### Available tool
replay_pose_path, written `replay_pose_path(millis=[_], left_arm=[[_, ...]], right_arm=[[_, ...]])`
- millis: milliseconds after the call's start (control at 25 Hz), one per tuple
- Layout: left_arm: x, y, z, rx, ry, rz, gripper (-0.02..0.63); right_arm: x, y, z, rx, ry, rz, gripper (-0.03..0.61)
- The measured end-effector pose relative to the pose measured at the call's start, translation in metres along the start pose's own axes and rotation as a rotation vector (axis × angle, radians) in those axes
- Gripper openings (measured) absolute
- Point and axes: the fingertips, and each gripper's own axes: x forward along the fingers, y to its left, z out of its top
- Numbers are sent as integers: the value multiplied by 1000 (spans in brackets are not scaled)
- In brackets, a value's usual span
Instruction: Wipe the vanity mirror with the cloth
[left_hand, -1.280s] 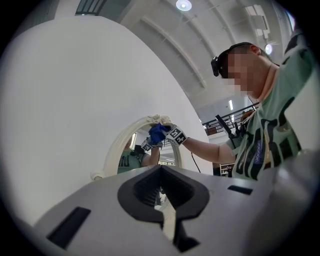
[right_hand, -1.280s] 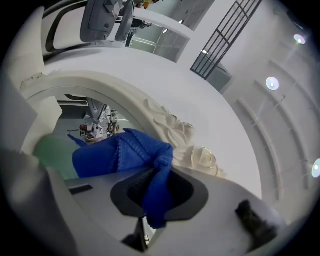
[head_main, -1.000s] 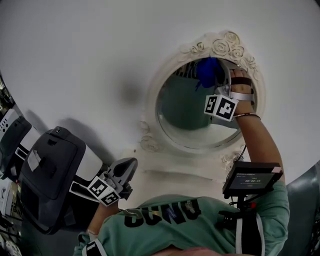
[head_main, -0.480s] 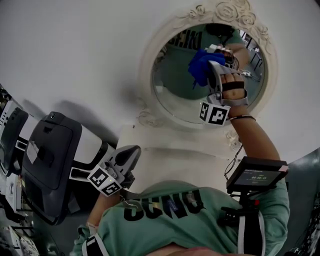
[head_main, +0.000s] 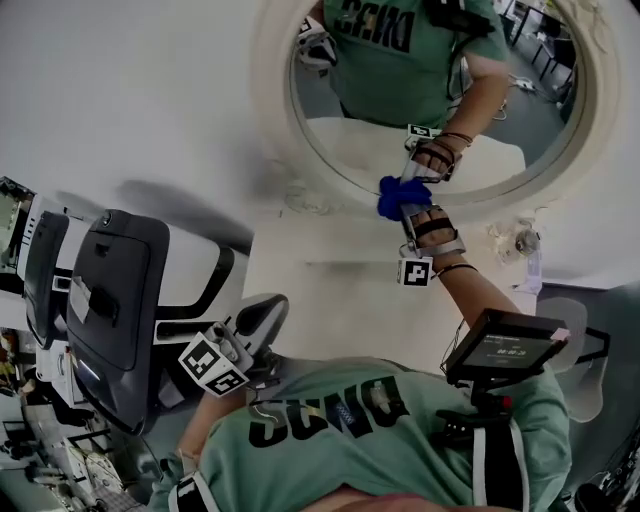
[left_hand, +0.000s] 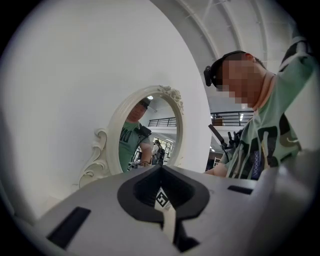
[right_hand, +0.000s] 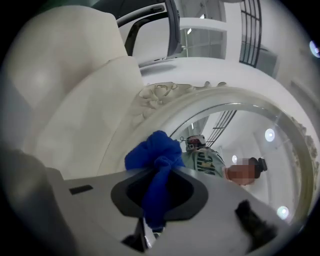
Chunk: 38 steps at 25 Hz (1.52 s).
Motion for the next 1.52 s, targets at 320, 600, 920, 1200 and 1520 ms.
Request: replay_pose_path(millis=[320, 600, 920, 1200, 1520], left_arm=[[1, 3, -11, -18, 4, -29, 9], [-4, -12, 26, 50, -98, -54, 9], [-6, -27, 64, 153, -241, -103, 9], [-9, -27, 75, 185, -285, -104, 9], [-10, -25, 82, 182, -283, -97, 9]], right_arm=[[6, -3, 6, 68, 5, 37, 48], [-40, -118, 6, 91, -56, -62, 49], [-141, -441, -45, 57, 19, -615, 51], [-157, -516, -67, -30, 138, -719, 51], [-149, -521, -68, 8, 153, -732, 49]])
